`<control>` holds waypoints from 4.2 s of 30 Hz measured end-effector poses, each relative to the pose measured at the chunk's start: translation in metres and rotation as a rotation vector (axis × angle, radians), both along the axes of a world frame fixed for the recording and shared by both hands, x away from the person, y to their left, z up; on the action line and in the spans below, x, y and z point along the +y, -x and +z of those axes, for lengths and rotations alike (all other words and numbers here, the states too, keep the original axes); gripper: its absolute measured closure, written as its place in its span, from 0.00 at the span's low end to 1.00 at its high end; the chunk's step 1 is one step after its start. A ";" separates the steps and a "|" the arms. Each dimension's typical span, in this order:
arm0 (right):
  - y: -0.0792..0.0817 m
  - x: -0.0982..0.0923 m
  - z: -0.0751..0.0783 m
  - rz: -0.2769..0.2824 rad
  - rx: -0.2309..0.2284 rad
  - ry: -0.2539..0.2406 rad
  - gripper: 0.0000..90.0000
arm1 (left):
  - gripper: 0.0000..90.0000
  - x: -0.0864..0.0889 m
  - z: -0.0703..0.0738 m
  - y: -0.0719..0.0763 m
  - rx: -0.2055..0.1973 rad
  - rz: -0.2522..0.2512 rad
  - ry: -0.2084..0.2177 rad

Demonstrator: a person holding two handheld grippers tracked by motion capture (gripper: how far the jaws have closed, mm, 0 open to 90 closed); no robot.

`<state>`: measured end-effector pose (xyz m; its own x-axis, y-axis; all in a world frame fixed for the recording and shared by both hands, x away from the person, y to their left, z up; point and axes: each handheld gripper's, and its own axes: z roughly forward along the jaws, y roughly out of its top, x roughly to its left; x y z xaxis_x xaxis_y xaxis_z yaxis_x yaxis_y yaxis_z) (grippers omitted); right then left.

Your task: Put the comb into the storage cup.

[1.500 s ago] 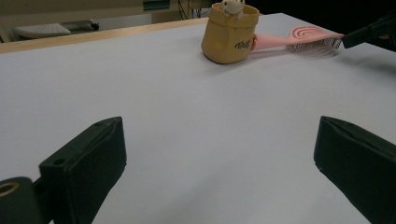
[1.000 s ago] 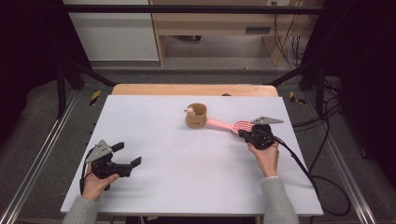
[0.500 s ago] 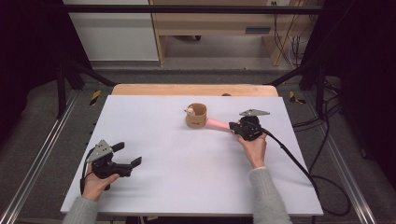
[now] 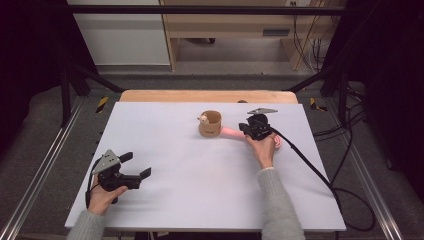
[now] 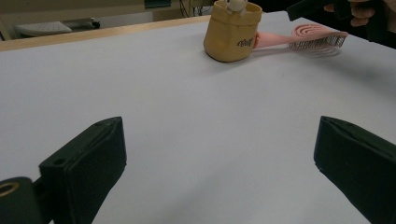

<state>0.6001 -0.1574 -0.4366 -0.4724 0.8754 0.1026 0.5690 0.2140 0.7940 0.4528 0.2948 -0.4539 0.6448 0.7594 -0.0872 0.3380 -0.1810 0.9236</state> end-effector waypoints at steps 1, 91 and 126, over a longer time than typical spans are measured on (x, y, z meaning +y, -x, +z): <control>-0.002 0.002 -0.001 0.001 0.004 0.002 1.00 | 0.03 0.000 0.000 0.000 0.000 0.000 0.000; 0.033 -0.006 -0.018 0.179 0.139 0.136 1.00 | 0.03 -0.002 0.000 0.000 0.004 -0.006 -0.009; 0.049 -0.034 -0.021 0.157 0.115 0.083 0.99 | 0.03 -0.004 -0.001 0.000 0.006 -0.005 -0.011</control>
